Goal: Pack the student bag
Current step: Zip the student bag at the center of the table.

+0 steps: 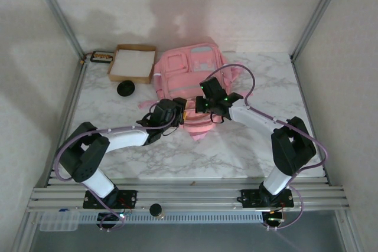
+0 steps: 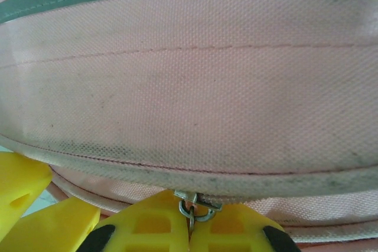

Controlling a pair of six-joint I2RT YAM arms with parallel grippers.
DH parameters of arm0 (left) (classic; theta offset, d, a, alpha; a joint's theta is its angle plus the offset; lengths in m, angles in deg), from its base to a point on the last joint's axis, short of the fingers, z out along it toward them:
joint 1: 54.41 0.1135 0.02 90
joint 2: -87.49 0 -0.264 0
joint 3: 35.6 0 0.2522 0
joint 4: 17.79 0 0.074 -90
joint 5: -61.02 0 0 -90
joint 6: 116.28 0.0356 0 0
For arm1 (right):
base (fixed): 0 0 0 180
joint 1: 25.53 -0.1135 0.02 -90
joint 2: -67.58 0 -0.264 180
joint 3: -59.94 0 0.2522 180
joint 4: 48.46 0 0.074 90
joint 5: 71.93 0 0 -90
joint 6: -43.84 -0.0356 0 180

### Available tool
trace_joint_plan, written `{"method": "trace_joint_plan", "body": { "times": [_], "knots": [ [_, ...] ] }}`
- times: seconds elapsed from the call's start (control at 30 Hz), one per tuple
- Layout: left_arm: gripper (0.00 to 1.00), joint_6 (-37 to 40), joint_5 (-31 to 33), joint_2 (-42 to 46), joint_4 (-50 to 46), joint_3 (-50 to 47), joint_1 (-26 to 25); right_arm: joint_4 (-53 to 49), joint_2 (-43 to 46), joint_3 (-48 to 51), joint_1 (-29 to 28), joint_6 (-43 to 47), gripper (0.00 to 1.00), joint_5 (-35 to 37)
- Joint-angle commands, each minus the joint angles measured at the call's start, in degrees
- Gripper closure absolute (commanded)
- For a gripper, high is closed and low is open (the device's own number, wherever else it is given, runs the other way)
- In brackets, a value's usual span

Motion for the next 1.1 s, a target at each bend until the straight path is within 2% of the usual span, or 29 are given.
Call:
{"method": "trace_joint_plan", "body": {
  "times": [0.0,0.13,0.33,0.57,0.6,0.7,0.83,1.07],
  "knots": [
    [0.45,-2.1,1.9,5.3,0.6,0.6,-0.5,0.5,0.2,1.1,-0.3,1.2,1.00,-2.9],
    [0.46,-4.2,2.5,6.4,-0.8,0.5,-0.5,1.0,0.2,1.3,-0.3,0.8,1.00,-2.9],
    [0.49,-7.2,0.2,-0.4,2.7,3.0,-0.2,1.2,0.1,1.2,-0.3,0.6,1.00,-3.1],
    [0.57,-4.1,4.7,-5.3,0.4,8.7,2.0,0.5,0.0,1.4,-0.3,0.5,1.00,-3.0],
    [0.60,-3.4,5.1,-5.8,0.3,9.3,2.3,0.2,0.1,1.4,-0.3,0.6,1.00,-2.4],
    [0.80,-3.6,5.8,-7.1,-1.0,9.6,3.0,-1.7,0.2,0.7,0.2,0.5,1.00,-0.6],
    [1.00,-2.7,6.9,-5.9,-2.8,7.6,4.3,-4.7,2.2,0.9,1.7,0.3,1.00,2.2],
    [1.00,5.6,7.3,-1.7,-11.8,6.6,7.6,-11.0,7.5,3.3,7.4,1.9,1.00,4.9]
  ]
}}
